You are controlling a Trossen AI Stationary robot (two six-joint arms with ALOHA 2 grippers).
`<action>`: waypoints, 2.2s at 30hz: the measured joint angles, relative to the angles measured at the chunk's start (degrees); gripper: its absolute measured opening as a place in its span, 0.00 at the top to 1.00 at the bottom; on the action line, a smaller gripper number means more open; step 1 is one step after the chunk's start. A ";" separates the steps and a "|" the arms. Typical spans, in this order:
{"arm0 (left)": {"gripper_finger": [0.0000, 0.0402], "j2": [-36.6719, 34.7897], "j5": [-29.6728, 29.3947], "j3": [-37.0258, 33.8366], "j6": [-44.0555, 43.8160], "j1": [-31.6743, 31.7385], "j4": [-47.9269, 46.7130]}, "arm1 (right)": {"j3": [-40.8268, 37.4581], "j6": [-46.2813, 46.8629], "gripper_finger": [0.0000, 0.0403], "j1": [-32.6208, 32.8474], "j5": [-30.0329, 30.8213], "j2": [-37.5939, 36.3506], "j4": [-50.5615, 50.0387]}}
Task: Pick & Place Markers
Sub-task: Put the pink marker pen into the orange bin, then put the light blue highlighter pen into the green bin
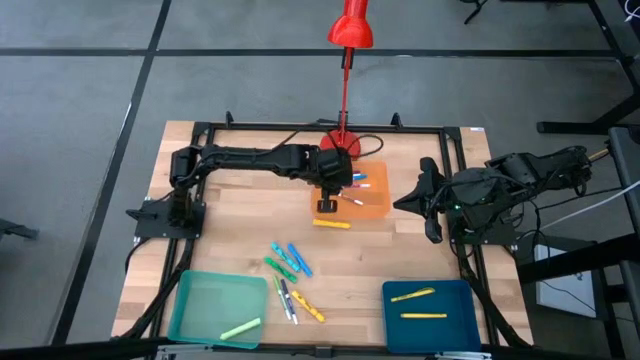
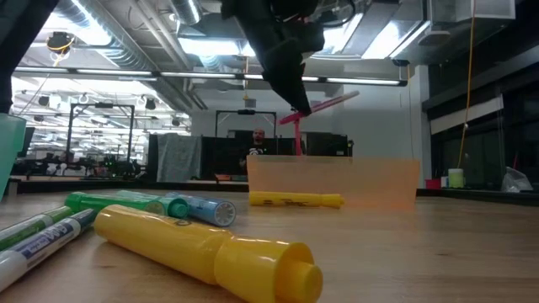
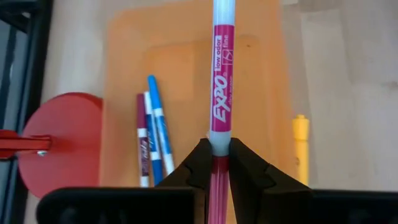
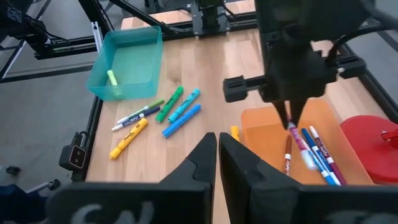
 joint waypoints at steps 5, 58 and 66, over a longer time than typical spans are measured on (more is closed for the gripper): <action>0.93 0.14 -0.04 0.00 2.61 1.29 1.52 | 0.00 0.26 0.95 0.00 0.19 0.00 0.02; 0.67 6.99 2.34 0.00 3.63 3.78 1.93 | 0.00 2.64 0.95 0.00 1.97 0.00 0.80; 0.66 2.28 2.38 -0.02 1.97 0.09 -4.84 | 0.00 2.58 0.95 0.01 1.94 0.02 0.54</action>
